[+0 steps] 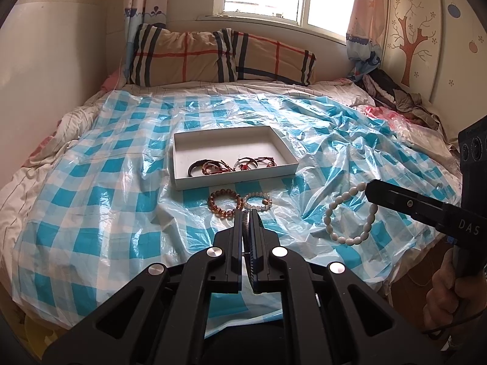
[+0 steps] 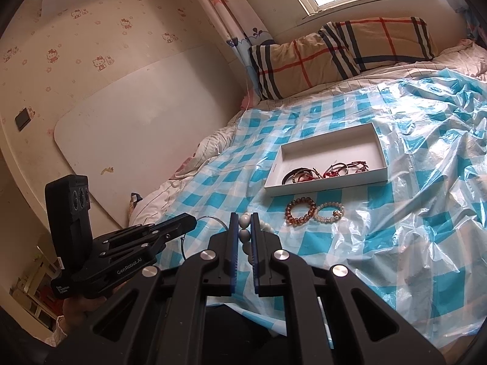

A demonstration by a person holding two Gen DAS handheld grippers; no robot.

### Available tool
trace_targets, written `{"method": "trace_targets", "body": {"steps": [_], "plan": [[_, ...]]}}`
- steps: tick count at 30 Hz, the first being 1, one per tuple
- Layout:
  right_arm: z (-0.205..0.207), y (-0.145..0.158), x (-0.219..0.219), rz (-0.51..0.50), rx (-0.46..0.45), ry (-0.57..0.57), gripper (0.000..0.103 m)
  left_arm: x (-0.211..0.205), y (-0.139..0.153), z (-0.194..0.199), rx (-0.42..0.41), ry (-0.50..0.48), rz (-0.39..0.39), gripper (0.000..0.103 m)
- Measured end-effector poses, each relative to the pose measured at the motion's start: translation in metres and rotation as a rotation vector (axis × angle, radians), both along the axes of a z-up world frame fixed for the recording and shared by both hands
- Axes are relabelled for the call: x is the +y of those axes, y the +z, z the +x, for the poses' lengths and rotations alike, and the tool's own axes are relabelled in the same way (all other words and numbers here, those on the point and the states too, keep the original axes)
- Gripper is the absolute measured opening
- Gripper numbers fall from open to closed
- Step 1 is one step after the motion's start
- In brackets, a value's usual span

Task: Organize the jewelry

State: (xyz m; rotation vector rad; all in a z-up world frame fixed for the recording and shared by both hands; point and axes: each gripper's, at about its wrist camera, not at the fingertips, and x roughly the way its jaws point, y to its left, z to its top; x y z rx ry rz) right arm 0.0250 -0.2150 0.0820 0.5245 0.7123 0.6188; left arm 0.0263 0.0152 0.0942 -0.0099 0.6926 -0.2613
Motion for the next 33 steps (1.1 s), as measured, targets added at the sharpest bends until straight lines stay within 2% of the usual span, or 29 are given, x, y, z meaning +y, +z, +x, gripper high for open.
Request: {"method": "trace_targets", "body": {"steps": [33], "plan": [[0.013, -0.001, 0.018, -0.002, 0.003, 0.026, 0.009, 0.004, -0.003, 0.007, 0.011, 0.003, -0.014, 0.004]]}}
